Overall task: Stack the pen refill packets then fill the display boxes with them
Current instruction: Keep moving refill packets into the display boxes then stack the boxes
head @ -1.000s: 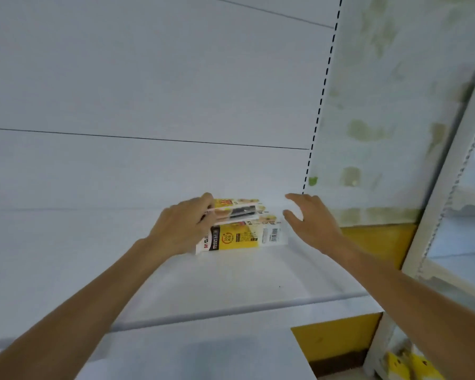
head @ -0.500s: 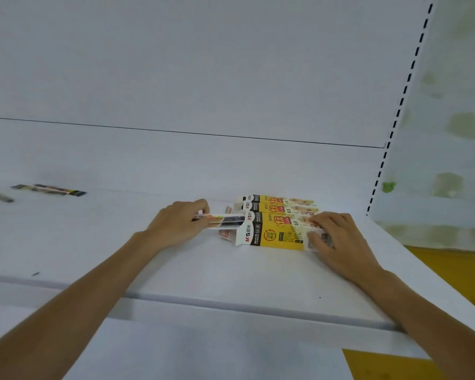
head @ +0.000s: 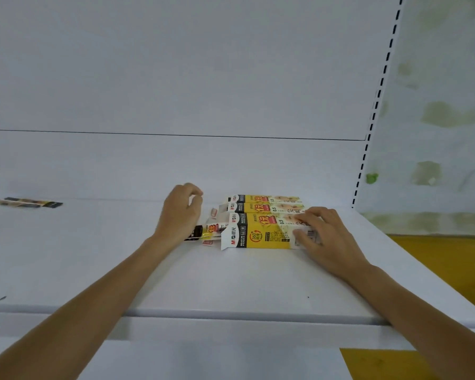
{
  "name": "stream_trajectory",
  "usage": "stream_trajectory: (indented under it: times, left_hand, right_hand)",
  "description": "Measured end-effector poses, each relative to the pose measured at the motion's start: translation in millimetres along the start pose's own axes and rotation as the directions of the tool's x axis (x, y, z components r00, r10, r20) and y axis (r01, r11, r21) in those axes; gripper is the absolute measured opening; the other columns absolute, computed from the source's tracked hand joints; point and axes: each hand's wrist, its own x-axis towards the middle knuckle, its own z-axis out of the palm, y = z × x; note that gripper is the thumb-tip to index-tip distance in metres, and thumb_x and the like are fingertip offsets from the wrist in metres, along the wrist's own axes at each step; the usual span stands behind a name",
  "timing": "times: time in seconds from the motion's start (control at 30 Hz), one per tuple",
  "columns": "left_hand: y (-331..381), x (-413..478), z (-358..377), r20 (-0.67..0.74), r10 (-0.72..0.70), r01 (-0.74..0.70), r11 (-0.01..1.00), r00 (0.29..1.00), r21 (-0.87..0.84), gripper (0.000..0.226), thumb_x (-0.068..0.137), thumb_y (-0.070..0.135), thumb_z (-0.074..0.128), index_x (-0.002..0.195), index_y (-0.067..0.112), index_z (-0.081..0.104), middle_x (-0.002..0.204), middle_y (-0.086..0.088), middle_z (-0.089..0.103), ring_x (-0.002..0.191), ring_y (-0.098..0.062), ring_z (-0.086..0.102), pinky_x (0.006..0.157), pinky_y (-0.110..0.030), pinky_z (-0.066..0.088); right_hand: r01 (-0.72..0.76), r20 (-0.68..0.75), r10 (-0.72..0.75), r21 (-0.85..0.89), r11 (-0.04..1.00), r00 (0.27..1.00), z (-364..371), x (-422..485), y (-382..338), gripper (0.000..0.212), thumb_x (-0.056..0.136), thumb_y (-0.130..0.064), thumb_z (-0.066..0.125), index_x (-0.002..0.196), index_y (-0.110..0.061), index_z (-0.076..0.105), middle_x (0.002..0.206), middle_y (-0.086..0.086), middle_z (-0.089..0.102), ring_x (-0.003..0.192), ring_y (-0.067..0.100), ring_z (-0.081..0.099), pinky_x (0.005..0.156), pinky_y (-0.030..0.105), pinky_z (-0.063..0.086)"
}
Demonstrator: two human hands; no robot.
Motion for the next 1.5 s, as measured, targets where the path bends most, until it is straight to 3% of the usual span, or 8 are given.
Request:
stream_trajectory:
  times: [0.17, 0.5, 0.73, 0.9, 1.1, 1.2, 1.43, 1.5]
  left_hand:
    - [-22, 2, -32, 0.364, -0.402, 0.334, 0.912, 0.84, 0.236, 0.033, 0.075, 0.043, 0.052, 0.09, 0.015, 0.061, 0.098, -0.007, 0.065, 0.095, -0.024, 0.061, 0.08, -0.03, 0.042]
    - [3, -9, 14, 0.392, -0.097, 0.12, 0.992, 0.915, -0.033, 0.014, 0.082, 0.012, 0.068, 0.093, 0.021, 0.07, 0.078, 0.004, 0.066, 0.076, -0.004, 0.066, 0.074, -0.019, 0.052]
    - [10, -5, 30, 0.578, -0.171, 0.283, 0.953, 0.798, -0.109, 0.031, 0.091, 0.005, 0.051, 0.088, 0.028, 0.073, 0.081, 0.001, 0.061, 0.056, -0.003, 0.051, 0.046, -0.016, 0.034]
    - [18, -2, 35, 0.443, -0.184, 0.173, 0.983, 0.878, 0.065, 0.021, 0.09, 0.008, 0.05, 0.091, 0.014, 0.07, 0.074, 0.0, 0.058, 0.05, -0.007, 0.048, 0.037, -0.015, 0.034]
    - [14, -6, 24, 0.56, -0.239, 0.428, 0.873, 0.794, -0.235, 0.016, 0.086, 0.001, 0.056, 0.092, 0.008, 0.069, 0.076, -0.009, 0.066, 0.05, -0.006, 0.058, 0.044, -0.019, 0.033]
    - [-1, -4, 16, 0.452, -0.246, 0.399, 0.872, 0.857, -0.282, 0.011, 0.084, -0.001, 0.061, 0.086, 0.004, 0.07, 0.071, -0.011, 0.066, 0.058, -0.018, 0.06, 0.062, -0.03, 0.052]
    - [-8, -19, 3, 0.376, -0.065, 0.055, 0.998, 0.924, 0.037, 0.021, 0.082, 0.011, 0.06, 0.096, 0.022, 0.071, 0.094, 0.011, 0.066, 0.082, -0.001, 0.059, 0.074, -0.005, 0.041]
    - [-19, -20, -16, 0.256, -0.072, 0.026, 0.984, 0.964, 0.177, 0.022, 0.083, 0.012, 0.057, 0.099, 0.022, 0.068, 0.104, 0.006, 0.066, 0.089, -0.009, 0.06, 0.084, -0.017, 0.047]
  right_hand:
    - [-0.006, -0.004, 0.006, -0.012, 1.0, 1.0, 0, 0, -1, 0.034, 0.091, -0.035, 0.052, 0.123, -0.024, 0.056, 0.126, -0.008, 0.044, 0.119, 0.006, 0.033, 0.083, 0.026, 0.04]
    - [-0.015, 0.009, 0.015, -0.005, 1.0, 1.0, -1, -2, -4, 0.034, 0.092, -0.036, 0.051, 0.125, -0.026, 0.055, 0.125, -0.01, 0.043, 0.119, 0.004, 0.031, 0.082, 0.027, 0.041]
    - [0.0, -0.04, 0.002, 0.052, 0.999, 0.999, 0, -1, 1, 0.034, 0.09, -0.031, 0.056, 0.122, -0.023, 0.059, 0.123, -0.009, 0.047, 0.121, 0.007, 0.035, 0.09, 0.023, 0.038]
    - [0.009, -0.011, -0.009, 0.056, 0.998, 1.0, -2, -1, 1, 0.041, 0.084, -0.038, 0.063, 0.123, -0.024, 0.058, 0.123, -0.008, 0.045, 0.119, 0.005, 0.033, 0.093, 0.024, 0.037]
    - [-0.016, -0.02, 0.017, 0.055, 0.998, 1.0, -2, -2, -1, 0.043, 0.084, -0.042, 0.062, 0.122, -0.023, 0.057, 0.122, -0.009, 0.047, 0.12, 0.005, 0.034, 0.091, 0.028, 0.042]
    - [-0.024, -0.007, 0.024, 0.011, 1.0, 1.0, -2, -1, -1, 0.043, 0.083, -0.044, 0.062, 0.121, -0.025, 0.058, 0.122, -0.009, 0.047, 0.119, 0.006, 0.035, 0.086, 0.03, 0.044]
    - [0.024, -0.042, -0.035, -0.249, 0.968, 0.998, -1, 0, -9, 0.041, 0.068, -0.044, 0.059, 0.094, -0.014, 0.068, 0.095, 0.005, 0.063, 0.09, 0.03, 0.061, 0.075, 0.046, 0.047]
    - [0.074, -0.049, -0.089, -0.245, 0.967, 0.995, -3, 10, -25, 0.042, 0.067, -0.04, 0.059, 0.096, -0.011, 0.066, 0.098, 0.006, 0.062, 0.092, 0.032, 0.06, 0.077, 0.046, 0.046]
